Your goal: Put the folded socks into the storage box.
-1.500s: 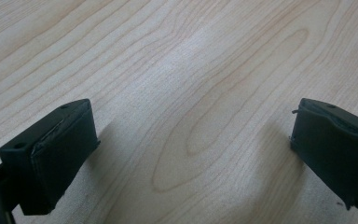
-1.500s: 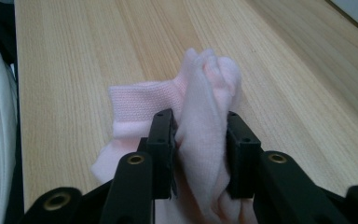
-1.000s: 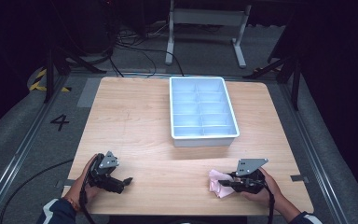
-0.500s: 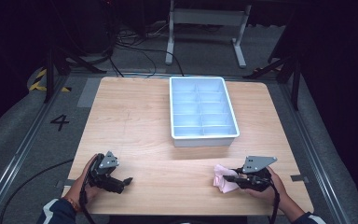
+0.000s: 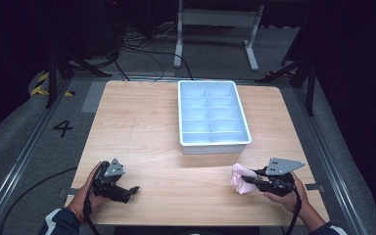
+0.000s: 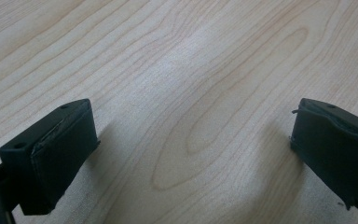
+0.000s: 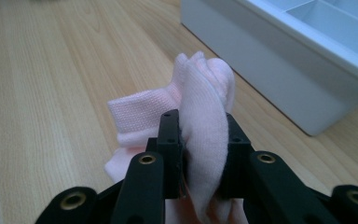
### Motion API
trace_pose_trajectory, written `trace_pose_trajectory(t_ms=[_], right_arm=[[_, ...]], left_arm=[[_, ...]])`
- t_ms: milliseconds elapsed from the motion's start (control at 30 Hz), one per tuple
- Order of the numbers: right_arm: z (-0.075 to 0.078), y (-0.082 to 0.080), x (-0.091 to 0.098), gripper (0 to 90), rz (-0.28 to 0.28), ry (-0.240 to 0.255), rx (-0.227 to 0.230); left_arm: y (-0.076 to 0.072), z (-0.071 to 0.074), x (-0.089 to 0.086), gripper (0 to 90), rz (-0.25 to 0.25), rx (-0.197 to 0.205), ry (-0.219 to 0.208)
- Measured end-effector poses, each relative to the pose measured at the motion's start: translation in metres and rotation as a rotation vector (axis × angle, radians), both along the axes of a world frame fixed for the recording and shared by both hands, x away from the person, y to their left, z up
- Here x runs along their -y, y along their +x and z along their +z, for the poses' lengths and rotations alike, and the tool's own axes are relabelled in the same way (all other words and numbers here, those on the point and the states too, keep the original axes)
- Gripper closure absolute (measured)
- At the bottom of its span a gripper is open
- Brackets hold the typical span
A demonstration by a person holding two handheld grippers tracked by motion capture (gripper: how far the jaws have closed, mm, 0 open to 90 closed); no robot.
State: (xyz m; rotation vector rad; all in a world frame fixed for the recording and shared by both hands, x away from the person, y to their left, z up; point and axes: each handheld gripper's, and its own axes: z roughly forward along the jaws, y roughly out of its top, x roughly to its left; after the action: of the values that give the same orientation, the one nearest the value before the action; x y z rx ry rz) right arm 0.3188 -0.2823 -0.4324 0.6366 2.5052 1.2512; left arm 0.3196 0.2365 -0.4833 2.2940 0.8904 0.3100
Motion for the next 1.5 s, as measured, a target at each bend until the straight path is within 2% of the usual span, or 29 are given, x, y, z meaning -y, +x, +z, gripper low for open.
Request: trace_pose_trajectory(t_ms=[300,800,1100,1500], right_arm=[[0.011,0.003,0.009,74.8,-0.023,0.04,0.025],[0.028,0.008,0.011,74.7,-0.034,0.061,0.06],[0.035,0.013,0.011,74.7,-0.036,0.066,0.068],[0.047,0.018,0.008,74.7,-0.028,0.067,0.1]], left_arm=[[0.0,0.0,0.0,0.5,0.002,0.004,-0.003],[0.0,0.0,0.0,0.6,0.0,0.004,0.002],[0.0,0.0,0.0,0.5,0.0,0.005,0.001],[0.0,0.0,0.0,0.6,0.0,0.005,-0.002]])
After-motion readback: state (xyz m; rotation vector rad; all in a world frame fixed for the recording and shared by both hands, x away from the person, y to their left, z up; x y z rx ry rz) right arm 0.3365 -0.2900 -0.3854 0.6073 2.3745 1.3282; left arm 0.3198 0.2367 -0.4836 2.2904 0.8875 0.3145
